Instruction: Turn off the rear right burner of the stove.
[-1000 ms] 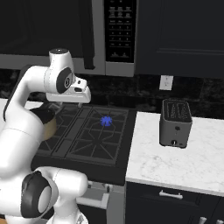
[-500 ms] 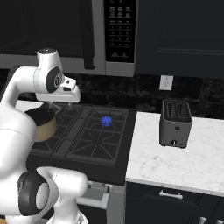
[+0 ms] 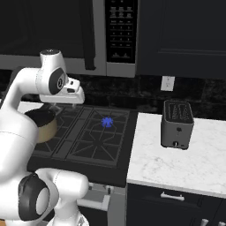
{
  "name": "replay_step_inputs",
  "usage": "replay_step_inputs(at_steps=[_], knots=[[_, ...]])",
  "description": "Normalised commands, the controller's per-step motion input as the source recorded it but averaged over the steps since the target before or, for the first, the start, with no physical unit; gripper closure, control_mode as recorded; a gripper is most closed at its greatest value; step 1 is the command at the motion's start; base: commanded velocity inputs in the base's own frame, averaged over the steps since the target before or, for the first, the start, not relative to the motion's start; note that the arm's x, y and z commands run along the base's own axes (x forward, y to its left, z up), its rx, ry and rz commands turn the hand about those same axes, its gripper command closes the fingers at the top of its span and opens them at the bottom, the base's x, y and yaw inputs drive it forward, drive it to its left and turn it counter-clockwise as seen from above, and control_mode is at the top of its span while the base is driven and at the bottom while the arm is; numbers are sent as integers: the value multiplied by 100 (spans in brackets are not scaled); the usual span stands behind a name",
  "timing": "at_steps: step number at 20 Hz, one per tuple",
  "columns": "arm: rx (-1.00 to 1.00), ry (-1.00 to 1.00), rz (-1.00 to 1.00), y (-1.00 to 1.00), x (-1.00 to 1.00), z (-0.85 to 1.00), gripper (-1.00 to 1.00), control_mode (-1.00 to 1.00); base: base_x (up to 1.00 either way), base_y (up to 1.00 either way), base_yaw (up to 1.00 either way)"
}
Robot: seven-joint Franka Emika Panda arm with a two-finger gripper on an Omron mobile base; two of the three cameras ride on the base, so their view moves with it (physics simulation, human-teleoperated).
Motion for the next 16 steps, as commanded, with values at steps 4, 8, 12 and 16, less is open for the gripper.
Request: replay_step_inputs(at_steps=[4,8,12,16], knots=[[0,0,0,0,0,0,-100,-100,0,0,0],[0,0,0,0,0,0,-100,-100,0,0,0],[0,0,0,2,0,0,-100,-100,0,0,0],[0,0,0,0,0,0,-100,100,0,43,0]])
